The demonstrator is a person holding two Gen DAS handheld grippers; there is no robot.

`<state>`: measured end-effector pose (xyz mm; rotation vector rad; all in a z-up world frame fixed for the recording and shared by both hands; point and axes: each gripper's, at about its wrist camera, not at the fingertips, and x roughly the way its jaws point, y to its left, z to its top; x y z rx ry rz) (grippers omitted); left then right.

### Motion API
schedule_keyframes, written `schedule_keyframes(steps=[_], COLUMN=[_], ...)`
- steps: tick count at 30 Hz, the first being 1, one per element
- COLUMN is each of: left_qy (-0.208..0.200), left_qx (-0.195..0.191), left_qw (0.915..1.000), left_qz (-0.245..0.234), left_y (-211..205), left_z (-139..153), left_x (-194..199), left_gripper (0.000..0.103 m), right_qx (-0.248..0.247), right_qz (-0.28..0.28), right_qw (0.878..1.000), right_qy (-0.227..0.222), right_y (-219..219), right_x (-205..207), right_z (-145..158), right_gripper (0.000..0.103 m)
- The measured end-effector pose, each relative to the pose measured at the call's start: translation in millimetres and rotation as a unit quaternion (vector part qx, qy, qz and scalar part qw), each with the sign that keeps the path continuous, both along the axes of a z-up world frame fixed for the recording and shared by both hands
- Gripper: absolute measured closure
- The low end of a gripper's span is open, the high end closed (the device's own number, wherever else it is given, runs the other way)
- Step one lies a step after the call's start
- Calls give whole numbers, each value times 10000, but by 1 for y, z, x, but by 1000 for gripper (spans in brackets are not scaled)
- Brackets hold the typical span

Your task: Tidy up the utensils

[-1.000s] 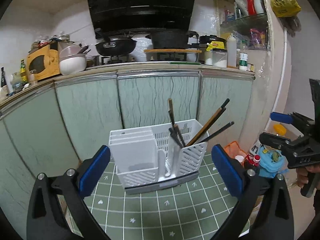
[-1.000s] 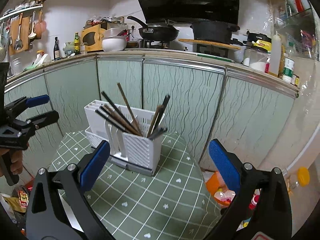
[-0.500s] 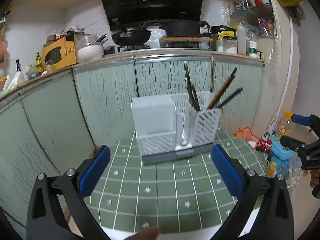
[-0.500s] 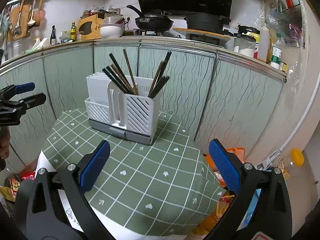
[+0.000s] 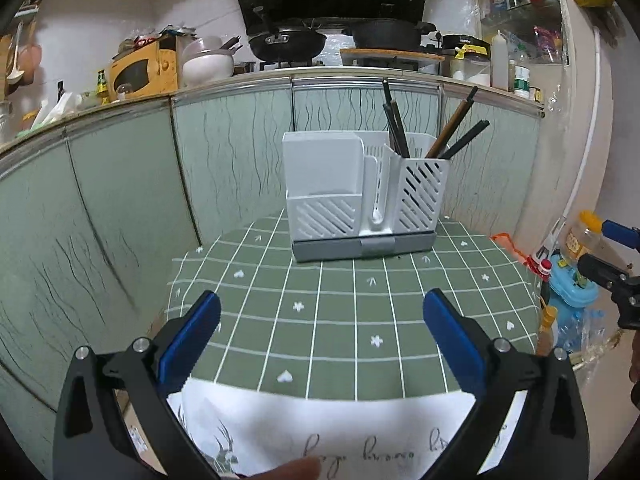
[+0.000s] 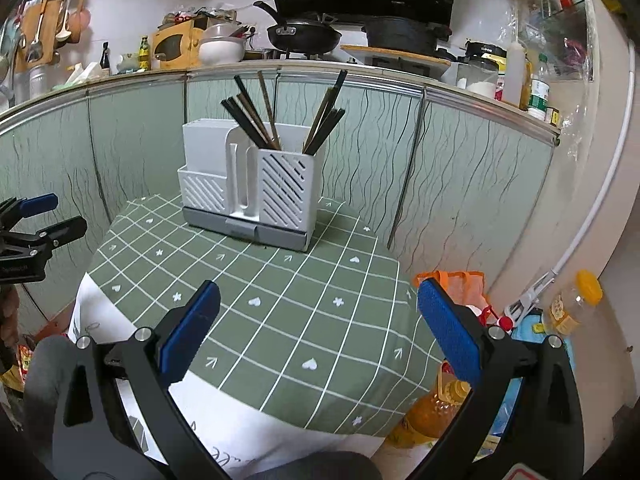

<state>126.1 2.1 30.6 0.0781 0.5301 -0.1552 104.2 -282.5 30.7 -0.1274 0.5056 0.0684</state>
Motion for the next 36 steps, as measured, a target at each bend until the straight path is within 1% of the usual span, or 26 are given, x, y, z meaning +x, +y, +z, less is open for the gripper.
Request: schedule_keyframes(steps=[4, 8, 16, 25, 36], left_qy=[-37, 32, 105, 248, 360], left_qx=[41, 105, 154, 147, 172], left_qw=[10000, 9997, 9996, 9994, 9992], left_qz=[80, 234, 221, 186, 75], left_y=[2, 2, -1, -5, -10], left_z=[-7, -11, -14, -19, -26], left_x=[-10, -14, -18, -20, -26], left_gripper=[4, 4, 4, 4, 4], right_qx=[59, 109, 124, 237, 237], right_qz=[43, 52, 63, 104, 95], right_qw=[9999, 9998, 9994, 9992, 9992], right_qy=[84, 183, 310, 310, 320], right_y=[3, 4, 7, 9, 10], right_x=[-5, -8, -9, -13, -13], right_z=[-9, -19, -31, -33, -34], right_gripper=[8, 8, 8, 8, 8])
